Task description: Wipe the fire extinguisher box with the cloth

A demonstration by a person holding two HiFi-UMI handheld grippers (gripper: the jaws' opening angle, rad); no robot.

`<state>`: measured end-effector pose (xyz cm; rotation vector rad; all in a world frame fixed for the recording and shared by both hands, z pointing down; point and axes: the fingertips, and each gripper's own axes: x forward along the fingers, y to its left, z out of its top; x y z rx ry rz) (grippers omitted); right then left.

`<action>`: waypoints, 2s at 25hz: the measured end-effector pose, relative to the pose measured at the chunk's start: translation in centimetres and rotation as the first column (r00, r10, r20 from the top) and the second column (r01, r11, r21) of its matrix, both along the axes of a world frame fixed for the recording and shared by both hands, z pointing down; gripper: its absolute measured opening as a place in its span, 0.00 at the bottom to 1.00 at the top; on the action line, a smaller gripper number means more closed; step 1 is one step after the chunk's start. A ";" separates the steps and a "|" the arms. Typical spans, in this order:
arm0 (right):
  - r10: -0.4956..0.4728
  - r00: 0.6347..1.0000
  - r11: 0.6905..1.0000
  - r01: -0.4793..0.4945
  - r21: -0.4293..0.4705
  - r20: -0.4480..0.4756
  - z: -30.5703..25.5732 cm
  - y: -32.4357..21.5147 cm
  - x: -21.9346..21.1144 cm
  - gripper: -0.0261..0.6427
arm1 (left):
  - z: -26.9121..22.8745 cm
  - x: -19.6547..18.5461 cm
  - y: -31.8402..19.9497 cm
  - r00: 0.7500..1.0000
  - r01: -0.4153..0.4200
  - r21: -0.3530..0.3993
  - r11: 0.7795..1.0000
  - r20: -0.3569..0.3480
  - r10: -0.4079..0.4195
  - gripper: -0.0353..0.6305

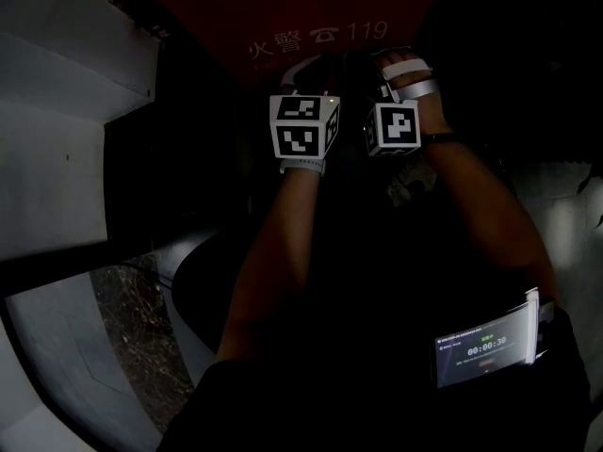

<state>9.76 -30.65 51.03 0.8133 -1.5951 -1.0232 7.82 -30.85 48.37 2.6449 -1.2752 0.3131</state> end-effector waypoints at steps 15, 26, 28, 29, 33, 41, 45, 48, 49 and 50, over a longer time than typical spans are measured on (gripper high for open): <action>-0.015 0.996 0.989 0.002 -0.150 -0.085 6.2 0.2 -0.2 0.09 | 7.0 0.7 0.8 0.999 -0.012 -0.237 0.972 0.032 0.020 0.06; -0.036 0.991 0.977 0.007 -0.215 -0.132 9.1 0.4 -0.3 0.09 | 10.2 1.6 1.5 0.995 -0.053 -0.329 0.943 0.064 0.078 0.06; -0.033 0.992 0.974 0.005 -0.227 -0.122 9.2 0.4 -0.3 0.09 | 10.4 1.6 1.5 0.994 -0.052 -0.332 0.942 0.070 0.080 0.06; -0.030 0.993 0.972 0.002 -0.233 -0.114 9.2 0.4 -0.3 0.09 | 10.5 1.6 1.5 0.994 -0.051 -0.333 0.941 0.073 0.080 0.06; -0.015 0.996 0.966 -0.008 -0.259 -0.086 9.0 0.7 -0.3 0.09 | 10.1 1.5 1.6 0.995 -0.045 -0.335 0.941 0.073 0.074 0.06; 0.034 0.999 0.970 -0.038 -0.241 -0.021 2.9 2.6 -0.1 0.09 | 2.7 2.4 3.1 0.996 -0.079 -0.220 0.972 0.019 0.085 0.06; 0.039 0.999 0.988 -0.039 -0.150 0.000 -2.2 3.1 0.6 0.09 | -1.9 3.2 3.8 0.994 -0.105 -0.125 0.987 -0.008 0.105 0.06; 0.035 0.998 0.999 -0.033 -0.039 0.048 -7.6 2.5 1.2 0.09 | -7.3 3.8 3.1 0.994 -0.108 -0.041 0.993 -0.034 0.106 0.06; 0.032 0.997 0.999 -0.031 -0.004 0.064 -9.5 2.4 1.5 0.09 | -9.2 4.1 3.0 0.993 -0.106 -0.013 0.994 -0.044 0.105 0.06; 0.028 0.997 0.999 -0.030 0.029 0.079 -11.5 2.4 1.8 0.09 | -11.1 4.4 3.1 0.993 -0.105 0.017 0.994 -0.053 0.106 0.06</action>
